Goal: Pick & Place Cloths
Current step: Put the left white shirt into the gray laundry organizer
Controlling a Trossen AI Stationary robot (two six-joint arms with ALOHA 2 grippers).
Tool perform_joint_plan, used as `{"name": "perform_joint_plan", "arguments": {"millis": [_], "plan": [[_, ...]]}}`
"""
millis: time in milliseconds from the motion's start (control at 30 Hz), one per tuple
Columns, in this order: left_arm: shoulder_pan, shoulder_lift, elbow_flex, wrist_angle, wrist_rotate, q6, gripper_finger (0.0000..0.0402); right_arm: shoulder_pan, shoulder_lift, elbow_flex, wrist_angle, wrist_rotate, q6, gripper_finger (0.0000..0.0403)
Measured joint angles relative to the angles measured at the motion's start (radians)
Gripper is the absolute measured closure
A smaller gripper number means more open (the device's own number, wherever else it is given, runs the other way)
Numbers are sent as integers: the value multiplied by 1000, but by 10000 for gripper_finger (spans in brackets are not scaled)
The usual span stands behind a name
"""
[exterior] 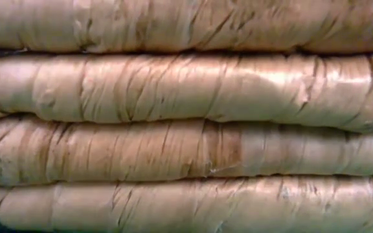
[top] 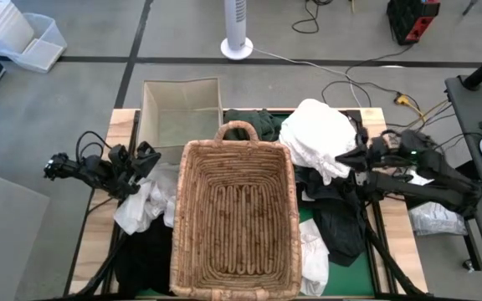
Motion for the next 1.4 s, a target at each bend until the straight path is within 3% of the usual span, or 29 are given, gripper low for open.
{"name": "perform_joint_plan", "arguments": {"millis": [133, 300, 500, 767, 1000, 1133, 1400], "plan": [[0, 0, 0, 0, 0, 0, 401, 0, 2, -69, 155, -4, -5, 390], [0, 0, 0, -1, 0, 0, 401, 0, -1, -36, 340, -19, 216, 390], [0, 0, 0, 4, -6, 0, 401, 0, -6, -15, 310, -172, 250, 390], [1, 0, 0, 13, -7, -39, 401, 0, -7, -16, 296, -175, 292, 390], [1, 0, -1, 218, -16, -86, 401, 0, -7, -17, 234, -174, 237, 390], [1, 1, -1, 227, 1, -94, 401, 0, -6, -19, 191, -174, 210, 390], [0, 81, 5, 196, 179, -154, 401, 0, -6, -42, 118, -171, 169, 390]]}}
